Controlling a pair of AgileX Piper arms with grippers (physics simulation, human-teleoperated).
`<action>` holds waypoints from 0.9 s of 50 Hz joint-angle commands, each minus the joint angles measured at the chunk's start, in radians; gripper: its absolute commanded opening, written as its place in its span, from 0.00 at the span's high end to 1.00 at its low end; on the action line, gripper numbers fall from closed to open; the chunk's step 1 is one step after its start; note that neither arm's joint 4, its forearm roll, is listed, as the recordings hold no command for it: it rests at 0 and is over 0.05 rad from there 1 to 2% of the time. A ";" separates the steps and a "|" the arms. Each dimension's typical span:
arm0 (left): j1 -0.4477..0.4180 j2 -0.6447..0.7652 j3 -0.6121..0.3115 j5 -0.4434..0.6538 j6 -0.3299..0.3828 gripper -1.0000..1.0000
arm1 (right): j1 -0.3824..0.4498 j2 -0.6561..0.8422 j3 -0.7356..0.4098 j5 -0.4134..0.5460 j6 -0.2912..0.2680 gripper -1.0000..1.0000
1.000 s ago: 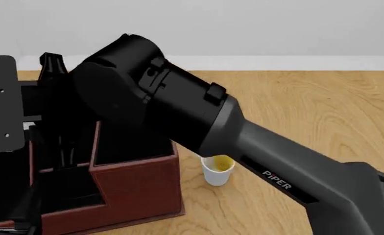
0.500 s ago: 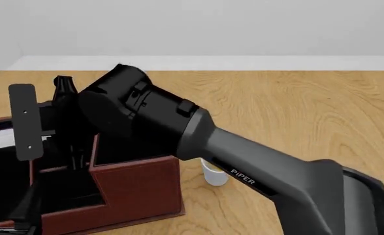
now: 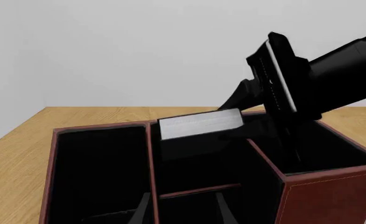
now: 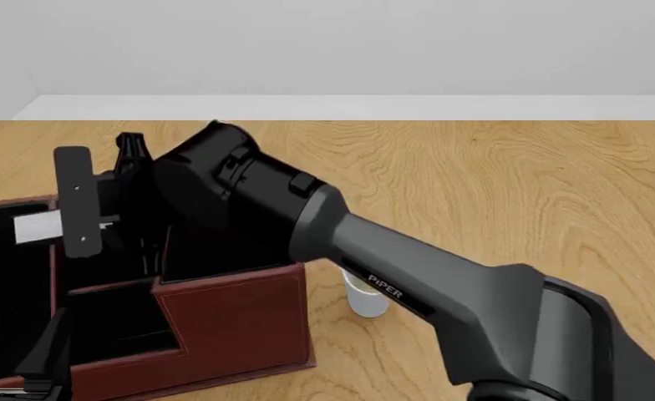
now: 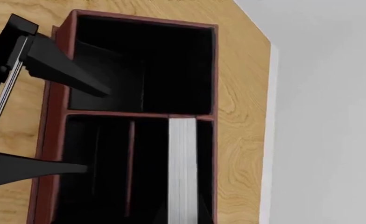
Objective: Pick up the book and place it in the front compartment of the caddy.
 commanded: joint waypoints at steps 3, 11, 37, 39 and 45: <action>0.000 0.000 0.000 0.000 0.000 0.00 | -0.038 0.067 -0.089 -0.018 0.006 1.00; 0.000 0.000 0.000 0.000 0.000 0.00 | -0.058 0.119 -0.142 -0.018 -0.002 0.00; 0.000 0.000 0.000 0.000 0.000 0.00 | -0.084 0.141 -0.140 -0.054 -0.030 0.00; 0.000 0.000 0.000 0.000 0.000 0.00 | -0.083 0.130 -0.132 -0.056 -0.034 0.00; 0.000 0.000 0.000 0.000 0.000 0.00 | -0.079 0.083 -0.104 -0.053 -0.036 0.00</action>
